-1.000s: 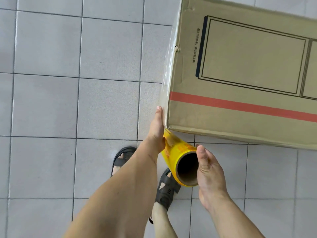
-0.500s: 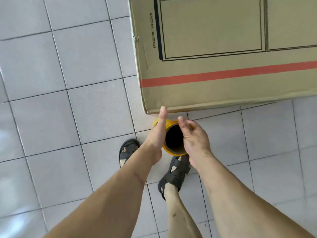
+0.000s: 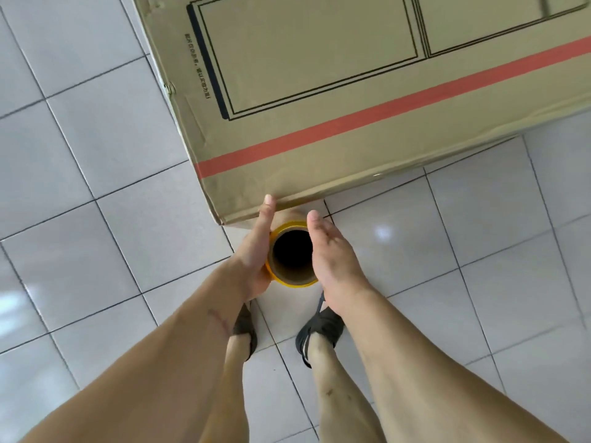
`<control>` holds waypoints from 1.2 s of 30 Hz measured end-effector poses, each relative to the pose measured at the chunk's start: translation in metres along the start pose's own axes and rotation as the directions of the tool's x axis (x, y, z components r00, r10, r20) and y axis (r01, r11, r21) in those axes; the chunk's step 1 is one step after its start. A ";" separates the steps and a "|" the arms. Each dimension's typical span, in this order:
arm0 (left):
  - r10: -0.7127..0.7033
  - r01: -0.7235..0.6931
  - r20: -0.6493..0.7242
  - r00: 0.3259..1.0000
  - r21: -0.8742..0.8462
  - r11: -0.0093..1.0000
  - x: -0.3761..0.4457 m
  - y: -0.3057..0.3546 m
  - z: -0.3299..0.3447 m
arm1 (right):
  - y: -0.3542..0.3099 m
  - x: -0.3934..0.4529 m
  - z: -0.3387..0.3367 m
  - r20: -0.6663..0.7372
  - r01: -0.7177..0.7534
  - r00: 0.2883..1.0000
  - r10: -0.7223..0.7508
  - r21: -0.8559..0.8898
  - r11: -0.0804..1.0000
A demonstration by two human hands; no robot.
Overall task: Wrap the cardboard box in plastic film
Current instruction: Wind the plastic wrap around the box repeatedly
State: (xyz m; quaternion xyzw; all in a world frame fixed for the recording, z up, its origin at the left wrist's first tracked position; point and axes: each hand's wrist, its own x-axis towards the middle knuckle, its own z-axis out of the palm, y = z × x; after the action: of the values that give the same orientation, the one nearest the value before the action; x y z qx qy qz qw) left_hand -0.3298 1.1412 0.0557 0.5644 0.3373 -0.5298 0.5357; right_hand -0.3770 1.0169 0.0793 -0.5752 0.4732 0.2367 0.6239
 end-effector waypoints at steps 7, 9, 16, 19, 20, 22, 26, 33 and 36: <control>-0.001 0.002 -0.089 0.996 0.014 1.000 0.004 -0.003 0.023 | -0.007 0.012 -0.022 0.002 0.057 0.998 -0.057 -0.033 0.998; 0.016 0.001 -0.152 0.988 0.110 0.994 0.013 0.002 0.024 | -0.005 0.012 -0.027 0.054 -0.018 0.998 0.015 0.042 0.999; -0.081 0.081 0.002 0.997 -0.095 0.992 0.007 0.008 0.042 | -0.018 0.015 -0.039 -0.010 0.028 1.000 -0.030 -0.152 0.988; -0.082 0.080 -0.098 0.992 -0.028 0.996 0.007 0.006 0.052 | -0.018 0.017 -0.045 0.011 0.010 1.000 -0.008 -0.125 0.992; -0.055 0.059 -0.160 0.985 0.016 0.998 0.009 0.006 0.054 | -0.018 0.015 -0.046 0.020 -0.019 1.000 0.020 -0.066 0.998; -0.009 0.024 -0.230 0.973 0.065 0.998 0.009 0.009 0.059 | -0.017 0.011 -0.049 0.049 -0.082 0.996 0.080 0.042 0.996; -0.067 0.063 -0.047 0.997 -0.067 0.996 0.005 0.012 0.063 | -0.019 0.015 -0.052 0.011 -0.027 1.000 0.028 -0.074 0.997; -0.041 0.063 -0.180 0.983 0.120 0.991 0.008 0.022 0.079 | -0.023 0.018 -0.063 -0.071 -0.096 0.992 0.100 0.058 0.994; -0.058 0.063 -0.083 0.995 0.064 0.996 0.011 0.028 0.079 | -0.019 0.015 -0.065 -0.022 -0.126 0.991 0.130 0.129 0.984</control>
State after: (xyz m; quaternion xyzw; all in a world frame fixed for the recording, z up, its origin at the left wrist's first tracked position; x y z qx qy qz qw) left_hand -0.3194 1.0574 0.0629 0.5924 0.3577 -0.5334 0.4863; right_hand -0.3750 0.9474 0.0828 -0.5062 0.5326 0.2371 0.6355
